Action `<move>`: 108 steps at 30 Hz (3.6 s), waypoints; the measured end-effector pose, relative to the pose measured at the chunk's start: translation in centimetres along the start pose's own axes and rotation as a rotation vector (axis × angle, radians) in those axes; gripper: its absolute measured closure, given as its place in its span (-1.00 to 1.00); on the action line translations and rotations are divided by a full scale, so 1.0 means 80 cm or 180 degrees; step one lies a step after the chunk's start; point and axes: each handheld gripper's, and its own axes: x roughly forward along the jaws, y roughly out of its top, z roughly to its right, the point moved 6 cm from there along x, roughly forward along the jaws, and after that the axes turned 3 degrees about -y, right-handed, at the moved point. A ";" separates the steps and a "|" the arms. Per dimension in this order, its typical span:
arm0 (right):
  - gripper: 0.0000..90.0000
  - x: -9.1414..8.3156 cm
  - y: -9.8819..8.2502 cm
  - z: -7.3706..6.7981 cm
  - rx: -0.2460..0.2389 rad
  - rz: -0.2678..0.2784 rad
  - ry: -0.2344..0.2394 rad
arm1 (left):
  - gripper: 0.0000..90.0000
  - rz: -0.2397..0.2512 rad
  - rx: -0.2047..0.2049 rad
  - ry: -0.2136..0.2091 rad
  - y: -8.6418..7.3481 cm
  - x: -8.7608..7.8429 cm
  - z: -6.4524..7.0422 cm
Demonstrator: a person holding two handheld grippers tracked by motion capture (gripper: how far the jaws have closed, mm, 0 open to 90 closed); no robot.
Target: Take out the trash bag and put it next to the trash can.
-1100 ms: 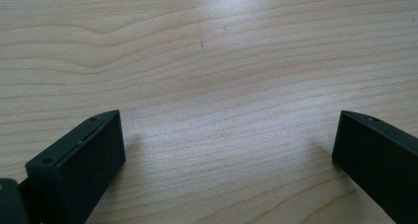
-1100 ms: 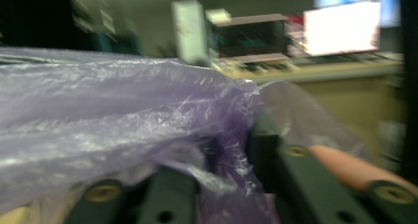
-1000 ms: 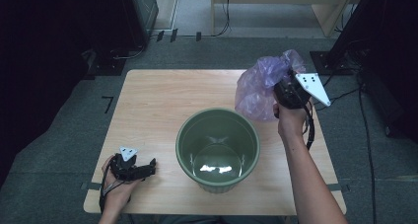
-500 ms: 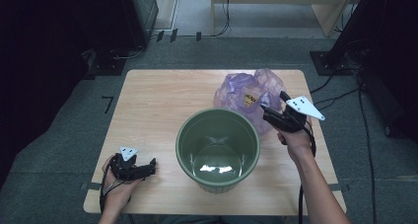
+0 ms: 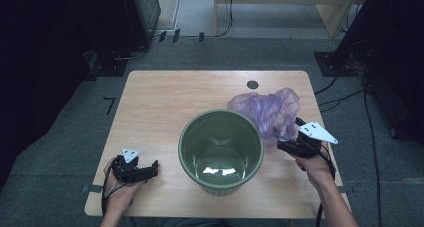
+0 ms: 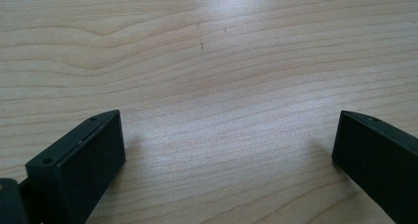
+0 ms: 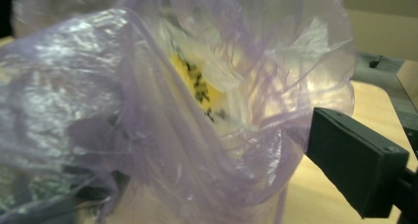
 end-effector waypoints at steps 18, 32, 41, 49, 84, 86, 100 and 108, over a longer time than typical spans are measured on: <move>-0.64 0.064 -0.020 -0.028 0.0589 -0.0247 0.0061 | -1.00 0.0004 -0.0007 0.0005 0.001 0.001 0.000; -0.67 0.083 -0.038 -0.050 0.0250 -0.0444 0.0145 | -1.00 0.0003 -0.0005 -0.0001 0.001 0.001 0.000; -0.68 0.052 -0.074 -0.029 -0.0115 -0.0681 0.0171 | -1.00 -0.0001 -0.0009 0.0011 0.002 0.001 0.000; -0.68 0.025 -0.090 -0.004 -0.0021 -0.0752 0.0034 | -1.00 -0.0001 -0.0008 0.0011 0.002 0.001 0.000; -0.68 -0.082 -0.155 0.083 0.0381 -0.1111 -0.0630 | -1.00 -0.0003 -0.0008 0.0011 0.002 0.001 0.000; -0.68 -0.086 -0.157 0.087 0.0393 -0.1124 -0.0661 | -1.00 -0.0002 -0.0009 0.0011 0.002 0.001 0.000; -0.68 -0.097 -0.167 0.099 0.0284 -0.1259 -0.0818 | -1.00 0.0001 -0.0009 0.0006 0.002 0.002 0.000; -0.69 -0.096 -0.169 0.105 0.0507 -0.1308 -0.0681 | -1.00 0.0000 -0.0001 0.0000 0.002 0.002 0.000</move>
